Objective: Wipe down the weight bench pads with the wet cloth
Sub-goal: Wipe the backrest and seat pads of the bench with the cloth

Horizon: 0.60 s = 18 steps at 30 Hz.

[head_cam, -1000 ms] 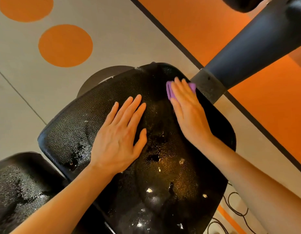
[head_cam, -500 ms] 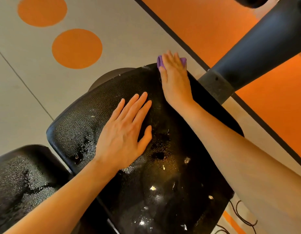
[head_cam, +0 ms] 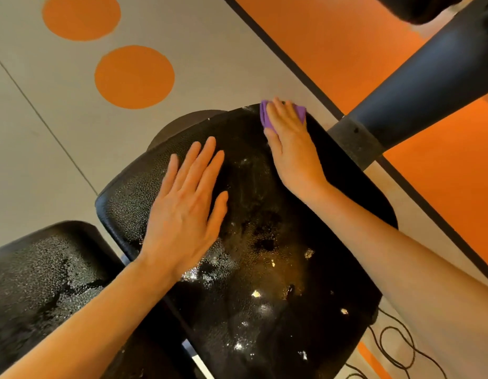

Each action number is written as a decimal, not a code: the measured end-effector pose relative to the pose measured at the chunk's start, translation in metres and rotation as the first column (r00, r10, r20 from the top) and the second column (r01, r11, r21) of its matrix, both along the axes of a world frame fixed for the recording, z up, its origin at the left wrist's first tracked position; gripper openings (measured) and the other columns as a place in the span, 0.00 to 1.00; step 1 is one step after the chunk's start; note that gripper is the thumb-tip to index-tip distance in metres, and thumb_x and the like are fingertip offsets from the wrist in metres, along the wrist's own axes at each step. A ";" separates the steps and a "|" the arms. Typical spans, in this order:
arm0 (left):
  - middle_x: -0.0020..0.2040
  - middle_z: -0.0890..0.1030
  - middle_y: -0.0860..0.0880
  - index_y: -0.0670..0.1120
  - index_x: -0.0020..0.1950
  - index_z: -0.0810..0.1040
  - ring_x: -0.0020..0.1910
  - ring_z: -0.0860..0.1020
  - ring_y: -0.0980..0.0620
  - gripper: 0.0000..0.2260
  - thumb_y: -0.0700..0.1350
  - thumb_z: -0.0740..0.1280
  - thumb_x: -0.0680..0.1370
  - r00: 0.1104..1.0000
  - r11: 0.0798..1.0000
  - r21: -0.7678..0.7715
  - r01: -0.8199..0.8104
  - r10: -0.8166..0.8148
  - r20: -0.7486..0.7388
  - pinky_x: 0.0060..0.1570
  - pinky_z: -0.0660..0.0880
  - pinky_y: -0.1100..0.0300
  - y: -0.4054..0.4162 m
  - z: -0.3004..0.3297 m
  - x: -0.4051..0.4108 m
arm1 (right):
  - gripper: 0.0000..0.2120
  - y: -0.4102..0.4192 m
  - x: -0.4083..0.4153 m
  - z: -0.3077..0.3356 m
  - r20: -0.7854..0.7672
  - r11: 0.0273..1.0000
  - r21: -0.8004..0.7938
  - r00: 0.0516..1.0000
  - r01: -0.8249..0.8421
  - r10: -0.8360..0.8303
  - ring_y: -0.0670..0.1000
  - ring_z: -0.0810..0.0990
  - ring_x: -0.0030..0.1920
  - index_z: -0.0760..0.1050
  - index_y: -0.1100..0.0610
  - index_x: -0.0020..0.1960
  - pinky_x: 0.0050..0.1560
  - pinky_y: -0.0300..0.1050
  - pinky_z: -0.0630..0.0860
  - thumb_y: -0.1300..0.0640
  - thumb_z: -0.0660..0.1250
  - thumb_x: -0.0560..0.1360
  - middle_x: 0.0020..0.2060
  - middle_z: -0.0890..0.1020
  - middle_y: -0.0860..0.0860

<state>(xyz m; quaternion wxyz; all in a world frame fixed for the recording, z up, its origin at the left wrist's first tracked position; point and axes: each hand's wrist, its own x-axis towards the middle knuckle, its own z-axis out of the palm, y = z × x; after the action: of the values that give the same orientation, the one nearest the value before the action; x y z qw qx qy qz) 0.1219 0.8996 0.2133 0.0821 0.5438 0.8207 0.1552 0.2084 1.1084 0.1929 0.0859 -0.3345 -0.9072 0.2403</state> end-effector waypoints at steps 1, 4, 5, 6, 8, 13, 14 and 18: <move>0.82 0.52 0.48 0.46 0.81 0.55 0.81 0.48 0.50 0.27 0.54 0.52 0.84 0.997 0.997 -0.002 -0.076 0.076 0.013 0.79 0.43 0.50 -0.012 0.001 -0.006 | 0.22 -0.002 0.017 0.001 -0.004 0.996 -0.004 0.996 -0.094 0.094 0.50 0.51 0.76 0.57 0.57 0.75 0.76 0.47 0.48 0.57 0.52 0.82 0.75 0.57 0.52; 0.82 0.51 0.47 0.45 0.81 0.53 0.81 0.46 0.51 0.28 0.55 0.50 0.83 0.982 0.981 -0.028 -0.189 0.190 0.016 0.79 0.42 0.52 -0.039 -0.002 -0.017 | 0.20 0.010 0.008 0.003 -0.064 0.999 -0.010 0.997 0.032 -0.033 0.50 0.55 0.76 0.61 0.57 0.74 0.76 0.50 0.53 0.57 0.52 0.82 0.74 0.62 0.52; 0.82 0.51 0.47 0.45 0.81 0.53 0.81 0.46 0.50 0.28 0.55 0.50 0.83 0.981 0.980 -0.034 -0.195 0.195 -0.002 0.79 0.43 0.52 -0.042 -0.004 -0.017 | 0.20 0.002 -0.007 0.004 -0.078 0.989 -0.017 0.986 0.146 -0.147 0.51 0.55 0.76 0.61 0.57 0.73 0.76 0.53 0.54 0.57 0.52 0.82 0.74 0.63 0.53; 0.82 0.51 0.46 0.44 0.81 0.53 0.81 0.47 0.50 0.28 0.54 0.50 0.83 0.980 0.979 -0.035 -0.200 0.200 -0.018 0.79 0.43 0.51 -0.042 -0.006 -0.017 | 0.20 -0.014 -0.025 0.005 -0.082 0.978 -0.013 0.975 0.206 -0.207 0.53 0.56 0.75 0.62 0.58 0.73 0.75 0.55 0.54 0.57 0.52 0.82 0.73 0.63 0.54; 0.81 0.52 0.45 0.43 0.81 0.54 0.81 0.48 0.48 0.28 0.53 0.51 0.83 0.977 0.976 -0.030 -0.214 0.213 -0.033 0.79 0.44 0.51 -0.040 -0.008 -0.015 | 0.20 -0.060 -0.051 0.011 -0.119 0.998 0.041 0.992 0.047 -0.042 0.55 0.57 0.75 0.62 0.59 0.73 0.76 0.56 0.53 0.58 0.53 0.82 0.73 0.64 0.56; 0.82 0.53 0.46 0.43 0.81 0.54 0.81 0.48 0.48 0.28 0.52 0.53 0.82 0.976 0.976 -0.012 -0.216 0.215 -0.033 0.79 0.44 0.51 -0.041 -0.008 -0.015 | 0.18 -0.019 -0.036 0.013 -0.008 0.979 0.083 0.982 -0.187 0.188 0.51 0.62 0.73 0.65 0.56 0.71 0.75 0.49 0.56 0.57 0.53 0.82 0.71 0.68 0.53; 0.82 0.53 0.46 0.43 0.81 0.54 0.81 0.48 0.49 0.28 0.52 0.53 0.82 0.976 0.976 -0.008 -0.216 0.216 -0.033 0.79 0.44 0.51 -0.040 -0.008 -0.015 | 0.16 0.003 -0.032 0.011 -0.023 0.996 0.067 0.997 -0.066 0.068 0.52 0.67 0.70 0.69 0.55 0.68 0.73 0.49 0.60 0.57 0.53 0.82 0.67 0.73 0.53; 0.81 0.54 0.46 0.43 0.80 0.55 0.81 0.49 0.48 0.28 0.52 0.53 0.82 0.974 0.974 0.001 -0.226 0.226 -0.025 0.79 0.44 0.52 -0.038 -0.007 -0.015 | 0.12 -0.028 -0.054 0.013 -0.096 0.989 0.070 0.988 0.128 -0.121 0.52 0.71 0.64 0.74 0.57 0.59 0.73 0.52 0.60 0.59 0.55 0.80 0.56 0.77 0.52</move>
<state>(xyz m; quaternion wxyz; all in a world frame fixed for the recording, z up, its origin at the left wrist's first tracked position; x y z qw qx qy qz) 0.1074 0.8616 0.2060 0.0539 0.4490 0.8782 0.1560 0.1540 1.0802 0.2054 0.1551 -0.3757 -0.8881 0.2148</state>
